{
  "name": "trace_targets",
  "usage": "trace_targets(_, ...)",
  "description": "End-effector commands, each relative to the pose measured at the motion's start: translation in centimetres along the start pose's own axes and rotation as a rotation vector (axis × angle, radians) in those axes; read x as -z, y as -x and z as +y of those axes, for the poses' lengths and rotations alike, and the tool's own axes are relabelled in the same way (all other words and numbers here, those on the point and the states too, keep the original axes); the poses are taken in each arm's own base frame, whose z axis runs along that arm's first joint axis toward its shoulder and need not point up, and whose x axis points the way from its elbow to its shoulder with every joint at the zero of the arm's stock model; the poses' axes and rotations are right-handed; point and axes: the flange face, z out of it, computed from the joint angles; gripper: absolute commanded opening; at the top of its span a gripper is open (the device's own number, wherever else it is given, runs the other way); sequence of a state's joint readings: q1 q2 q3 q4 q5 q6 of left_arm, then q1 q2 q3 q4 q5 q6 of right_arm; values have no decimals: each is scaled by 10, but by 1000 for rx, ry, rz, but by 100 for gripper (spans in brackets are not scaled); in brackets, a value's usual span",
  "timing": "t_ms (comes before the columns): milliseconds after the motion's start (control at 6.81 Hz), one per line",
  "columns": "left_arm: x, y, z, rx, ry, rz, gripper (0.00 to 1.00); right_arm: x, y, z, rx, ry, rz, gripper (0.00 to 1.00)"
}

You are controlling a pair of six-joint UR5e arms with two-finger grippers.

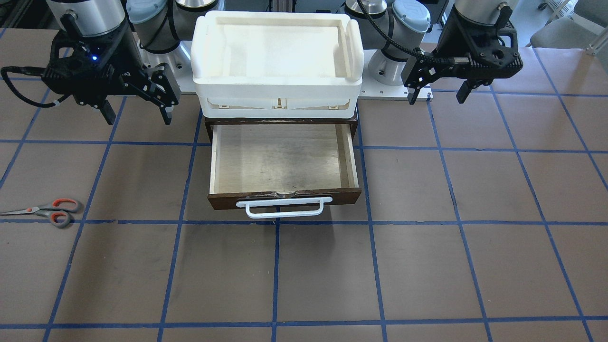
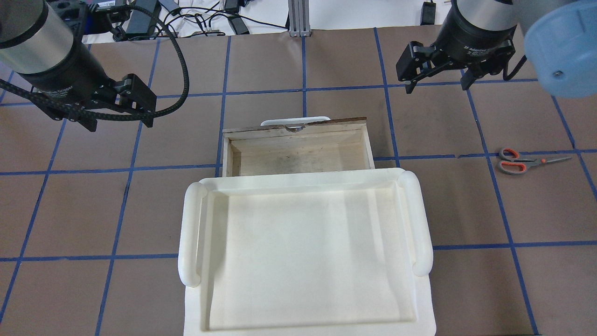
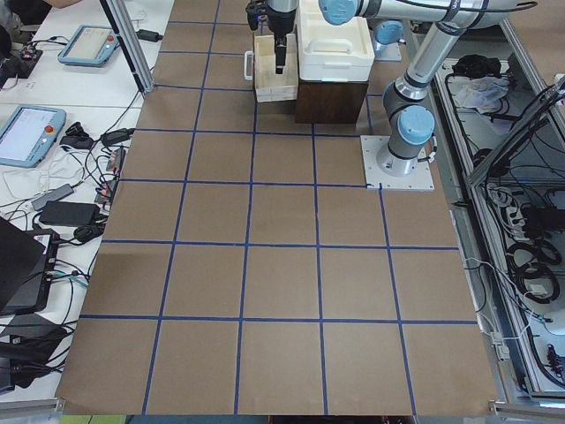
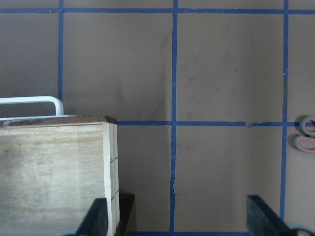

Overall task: Put scissors in drawer and close it
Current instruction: 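Move the right gripper outward and down toward the grey-orange scissors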

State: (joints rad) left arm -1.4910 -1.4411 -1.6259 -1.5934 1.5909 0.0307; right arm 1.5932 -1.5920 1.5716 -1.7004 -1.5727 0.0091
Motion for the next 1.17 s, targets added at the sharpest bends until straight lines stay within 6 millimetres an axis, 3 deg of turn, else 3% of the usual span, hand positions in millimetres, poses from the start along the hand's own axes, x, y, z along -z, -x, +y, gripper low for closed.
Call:
trace_targets(0, 0, 0, 0, 0, -2, -1, 100, -17, -5, -16, -20, -13, 34, 100)
trace_targets(147, 0, 0, 0, 0, -2, -1, 100, -30, -15, -22, -96, 10, 46, 100)
trace_targets(440, -4, 0, -3, 1, 6, -1, 100, -41, -75, -29, -429, 33, 68, 100)
trace_targets(734, -4, 0, -2, 1, 9, 0, 100, -77, -176, -18, -751, 95, 96, 100)
trace_targets(1027, 0, 0, 1, 1, 1, 0, 100, -131, -254, -10, -932, 173, 113, 100)
